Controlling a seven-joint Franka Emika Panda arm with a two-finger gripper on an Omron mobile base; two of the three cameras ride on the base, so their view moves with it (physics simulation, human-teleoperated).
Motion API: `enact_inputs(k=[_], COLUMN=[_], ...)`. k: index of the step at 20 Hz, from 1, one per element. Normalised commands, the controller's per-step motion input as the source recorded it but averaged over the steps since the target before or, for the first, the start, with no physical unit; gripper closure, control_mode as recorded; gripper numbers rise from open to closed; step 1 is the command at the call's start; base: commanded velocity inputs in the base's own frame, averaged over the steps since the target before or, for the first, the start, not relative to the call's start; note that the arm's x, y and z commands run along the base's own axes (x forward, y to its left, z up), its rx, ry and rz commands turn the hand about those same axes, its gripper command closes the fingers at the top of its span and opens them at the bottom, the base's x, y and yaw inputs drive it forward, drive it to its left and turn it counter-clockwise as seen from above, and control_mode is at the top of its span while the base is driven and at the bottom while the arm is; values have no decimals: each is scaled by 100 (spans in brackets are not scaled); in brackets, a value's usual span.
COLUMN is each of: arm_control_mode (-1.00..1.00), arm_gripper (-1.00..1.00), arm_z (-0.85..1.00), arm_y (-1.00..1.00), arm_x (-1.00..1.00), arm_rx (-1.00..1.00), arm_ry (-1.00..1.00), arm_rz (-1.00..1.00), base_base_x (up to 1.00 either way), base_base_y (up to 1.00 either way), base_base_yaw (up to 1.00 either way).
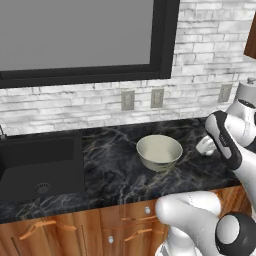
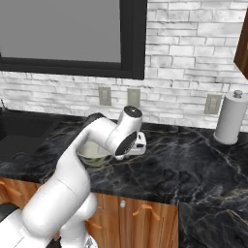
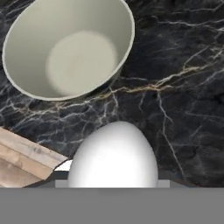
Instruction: Gather the eggs and milk located in the vicinity of the sink area and place them right next to the bowl.
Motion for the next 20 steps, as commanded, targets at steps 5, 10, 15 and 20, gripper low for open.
enact_inputs(k=[5, 10, 15, 20], arm_control_mode=[-100, -100, -100, -100], arm_gripper=[100, 100, 100, 100], arm_z=[-50, -37, -7, 0], arm_y=[-21, -45, -15, 0], arm_x=[36, 29, 20, 1], arm_rx=[2, 7, 9, 8], arm_ry=[-5, -6, -10, -17], arm_rz=[19, 18, 21, 27], base_base_x=[0, 0, 0, 0], base_base_y=[0, 0, 0, 0], base_base_yaw=[0, 0, 0, 0])
